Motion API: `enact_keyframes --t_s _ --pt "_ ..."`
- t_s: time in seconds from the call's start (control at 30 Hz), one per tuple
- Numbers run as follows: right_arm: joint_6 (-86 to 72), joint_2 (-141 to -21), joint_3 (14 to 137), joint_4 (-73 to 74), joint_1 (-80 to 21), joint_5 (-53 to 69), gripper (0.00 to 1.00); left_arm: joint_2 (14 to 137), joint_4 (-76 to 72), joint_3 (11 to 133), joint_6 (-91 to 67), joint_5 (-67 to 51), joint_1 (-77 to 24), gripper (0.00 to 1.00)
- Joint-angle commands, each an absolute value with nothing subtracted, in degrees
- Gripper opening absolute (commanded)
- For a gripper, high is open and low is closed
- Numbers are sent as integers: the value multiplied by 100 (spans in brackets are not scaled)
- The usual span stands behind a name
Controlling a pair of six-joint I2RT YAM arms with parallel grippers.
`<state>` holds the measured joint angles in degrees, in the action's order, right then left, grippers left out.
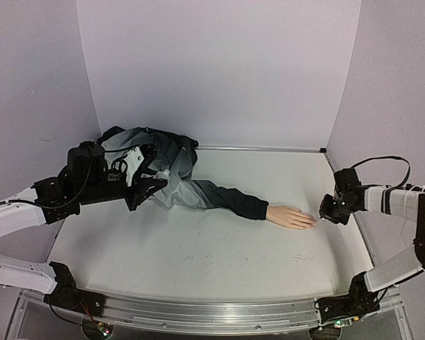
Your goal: Paint the nails
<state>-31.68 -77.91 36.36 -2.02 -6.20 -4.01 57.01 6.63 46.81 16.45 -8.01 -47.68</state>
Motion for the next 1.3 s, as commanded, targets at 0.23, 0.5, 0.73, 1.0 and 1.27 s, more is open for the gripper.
enact_keyframes --t_s 0.23,0.5,0.73,1.0,1.27 --pt "-2994 -7842 3707 -153 -677 82 0 5643 492 5027 1567 -915 -4765 0" --pt "-3091 -8059 3727 -258 -681 -74 0 5599 492 5019 1573 -902 -4769 0" --pt "-3306 -7732 3752 -3 -686 -734 0 5563 499 5010 1585 -895 -4769 0" --pt "-2942 -6726 3790 0 -690 54 0 5537 499 4998 1612 -957 -4772 0" --pt "-3418 -5754 3076 -2315 -935 2938 0 5529 501 4966 1702 -1255 -4772 0"
